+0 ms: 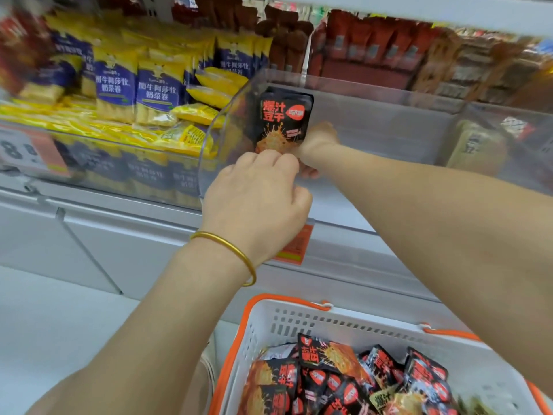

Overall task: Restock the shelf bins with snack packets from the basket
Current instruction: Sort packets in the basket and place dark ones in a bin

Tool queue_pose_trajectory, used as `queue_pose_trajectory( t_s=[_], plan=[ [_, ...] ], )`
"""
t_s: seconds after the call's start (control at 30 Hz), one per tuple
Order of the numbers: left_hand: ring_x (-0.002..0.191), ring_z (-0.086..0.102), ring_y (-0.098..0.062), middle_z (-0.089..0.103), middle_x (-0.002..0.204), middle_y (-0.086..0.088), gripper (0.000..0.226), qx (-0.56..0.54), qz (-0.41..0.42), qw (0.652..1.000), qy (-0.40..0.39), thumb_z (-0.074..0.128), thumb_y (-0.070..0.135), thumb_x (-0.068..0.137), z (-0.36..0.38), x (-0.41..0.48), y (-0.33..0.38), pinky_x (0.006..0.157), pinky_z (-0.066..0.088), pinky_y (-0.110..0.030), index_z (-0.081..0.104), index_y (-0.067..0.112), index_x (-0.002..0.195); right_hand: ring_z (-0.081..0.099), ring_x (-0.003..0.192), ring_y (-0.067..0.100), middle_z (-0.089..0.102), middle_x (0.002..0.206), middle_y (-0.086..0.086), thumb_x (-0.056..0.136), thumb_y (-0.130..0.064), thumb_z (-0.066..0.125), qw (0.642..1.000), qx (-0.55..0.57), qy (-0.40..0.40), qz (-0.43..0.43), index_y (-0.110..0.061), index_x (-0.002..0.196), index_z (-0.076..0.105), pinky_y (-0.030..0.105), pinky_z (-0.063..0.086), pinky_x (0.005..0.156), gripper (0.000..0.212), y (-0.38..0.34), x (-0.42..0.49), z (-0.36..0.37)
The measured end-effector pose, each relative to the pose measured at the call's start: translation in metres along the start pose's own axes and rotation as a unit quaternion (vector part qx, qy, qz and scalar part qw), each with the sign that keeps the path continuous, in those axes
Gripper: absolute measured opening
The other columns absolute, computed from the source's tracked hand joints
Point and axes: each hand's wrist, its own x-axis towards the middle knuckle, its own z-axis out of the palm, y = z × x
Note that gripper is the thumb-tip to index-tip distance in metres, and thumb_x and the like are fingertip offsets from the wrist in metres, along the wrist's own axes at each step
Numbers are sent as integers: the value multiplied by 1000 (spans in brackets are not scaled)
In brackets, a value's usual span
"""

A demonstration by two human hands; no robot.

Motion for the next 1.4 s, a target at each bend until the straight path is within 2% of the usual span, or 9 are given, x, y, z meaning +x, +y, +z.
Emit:
queue_pose_trajectory(
  t_s=[0.07,0.27,0.43,0.53,0.63,0.8,1.1,1.24,1.4],
  plan=[
    [107,50,-27,59,114,-2,56,-7,18,999,45,20,42,77,-2,0,-2,88,42,-40,59,18,110,65,81,27,63,107,13,90,-16,59,999,-32,12,-30,-5,96,57,33,59,69,13,-6,-15,-14],
    [78,58,-24,64,85,0,23,-145,145,964,169,46,22,83,-23,-20,32,68,46,-44,65,13,92,64,66,22,64,73,-2,89,-42,55,956,-12,219,-196,-20,84,43,40,53,66,26,8,-163,-93],
    [74,60,-15,65,78,9,20,-183,131,974,-6,47,33,80,4,-51,76,67,49,-38,64,24,86,59,42,14,63,53,-1,88,-28,59,990,17,48,-131,-19,73,48,27,46,48,21,109,-257,-88],
    [86,60,-15,65,88,10,22,-85,146,971,-167,44,38,87,46,-78,94,74,49,-36,63,28,93,63,75,17,65,76,-2,89,-27,57,971,-182,-139,-64,-18,84,58,33,50,69,11,200,-252,-39],
    [94,60,-18,66,98,7,19,-58,148,949,-273,45,34,92,78,-95,102,79,49,-34,62,28,99,60,103,30,64,108,10,91,-25,55,929,-297,-221,20,-10,108,60,37,51,84,22,279,-246,-10],
    [93,60,-18,63,103,3,19,-53,129,944,-300,46,26,92,97,-105,110,81,49,-35,62,25,101,53,108,29,53,122,15,88,-45,61,930,-238,-237,149,-4,119,45,38,46,88,54,337,-249,9],
    [99,54,-16,62,109,4,26,-52,133,932,-333,42,25,95,116,-99,118,86,48,-35,58,23,115,53,110,29,48,125,11,73,-26,78,954,-99,-146,241,-12,125,40,42,48,93,66,345,-245,27],
    [86,50,-13,61,111,6,28,-68,134,928,-341,44,27,95,122,-98,121,75,41,-26,55,23,121,59,97,24,62,104,5,77,-22,76,960,-162,-136,186,-12,101,58,35,51,83,32,332,-247,22],
    [113,54,-23,55,128,-3,49,-84,111,920,-366,59,30,89,120,-95,119,92,41,-30,44,19,134,54,70,13,56,70,-4,77,-4,73,982,-10,-186,33,-17,75,58,18,42,62,20,276,-240,-13]
  ],
)
